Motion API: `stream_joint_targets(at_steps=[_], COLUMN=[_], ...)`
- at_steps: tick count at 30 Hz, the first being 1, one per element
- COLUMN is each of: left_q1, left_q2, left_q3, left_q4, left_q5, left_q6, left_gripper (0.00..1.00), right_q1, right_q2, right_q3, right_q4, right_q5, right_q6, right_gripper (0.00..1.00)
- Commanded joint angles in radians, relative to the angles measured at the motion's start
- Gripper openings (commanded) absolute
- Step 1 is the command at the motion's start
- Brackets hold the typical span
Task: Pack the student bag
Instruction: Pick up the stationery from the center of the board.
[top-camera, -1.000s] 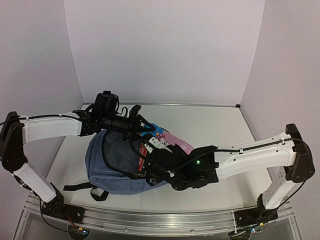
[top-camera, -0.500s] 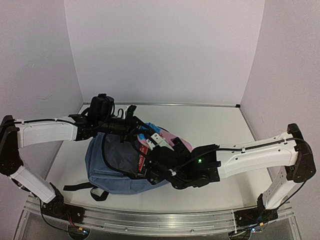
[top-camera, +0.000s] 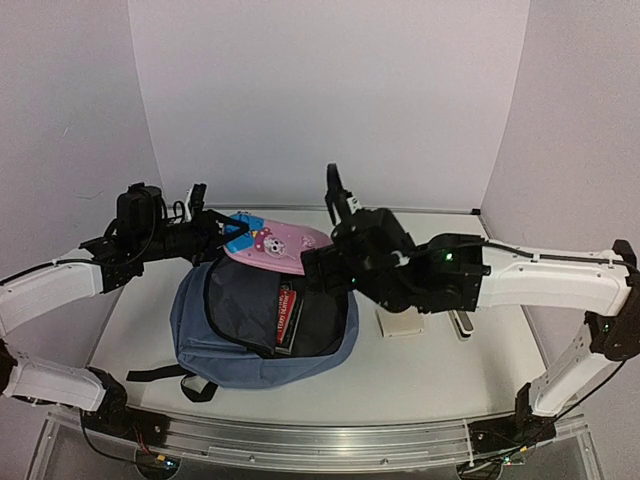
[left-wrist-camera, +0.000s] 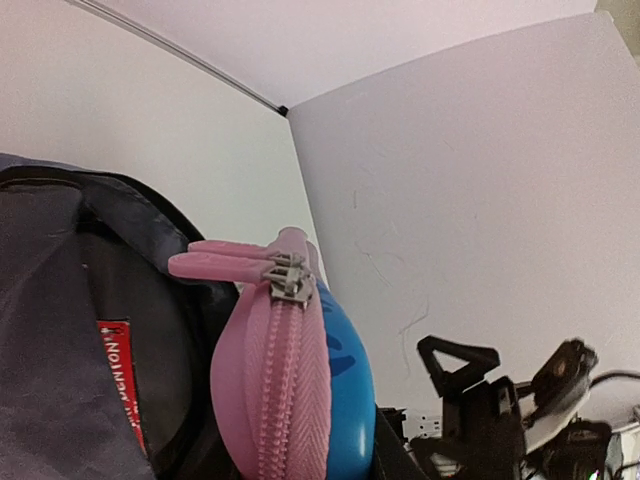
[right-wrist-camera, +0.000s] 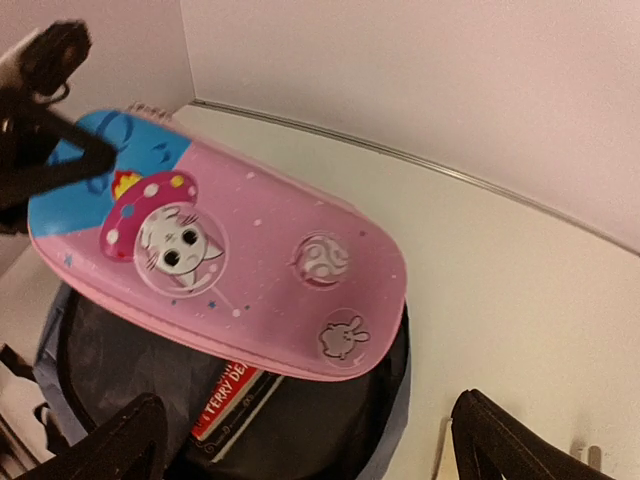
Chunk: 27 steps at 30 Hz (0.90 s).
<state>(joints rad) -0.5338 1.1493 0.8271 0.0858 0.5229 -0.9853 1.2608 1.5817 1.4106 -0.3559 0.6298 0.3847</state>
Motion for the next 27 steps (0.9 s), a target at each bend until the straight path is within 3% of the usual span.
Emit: stream_joint_targets(at_steps=[1,7,11,15,27], left_q1=[0.036,0.038,0.038,0.038,0.038], left_q2=[-0.092,-0.166,-0.204,-0.209,-0.171], left_q3=[-0.034,-0.058,-0.089,-0.098,-0.074], left_q4=[0.067,0.129,0.212,0.276,0.425], left_q5=[0.029,0.091,0.138,0.185,0.29], left_q6=[0.058,0.042,0.006,-0.033,-0.106], left_gripper=[0.0,0.0,0.0,0.0,0.0], right_q1=[-0.164,-0.379,-0.457,-0.479,-0.478], right_q2=[-0.127,-0.208,-0.231,-0.243,-0.212], right_q3=[-0.06,-0.231,-0.326,-0.372,-0.421], right_q4=[0.159,0.423,0.621,0.755,0.862], right_q5=[-0.369,-0.842,-1.052,-1.158,-1.318], right_q6=[0.13,0.271,0.367,0.419,0.454], right_gripper=[0.98,0.98,0.98,0.98,0.98])
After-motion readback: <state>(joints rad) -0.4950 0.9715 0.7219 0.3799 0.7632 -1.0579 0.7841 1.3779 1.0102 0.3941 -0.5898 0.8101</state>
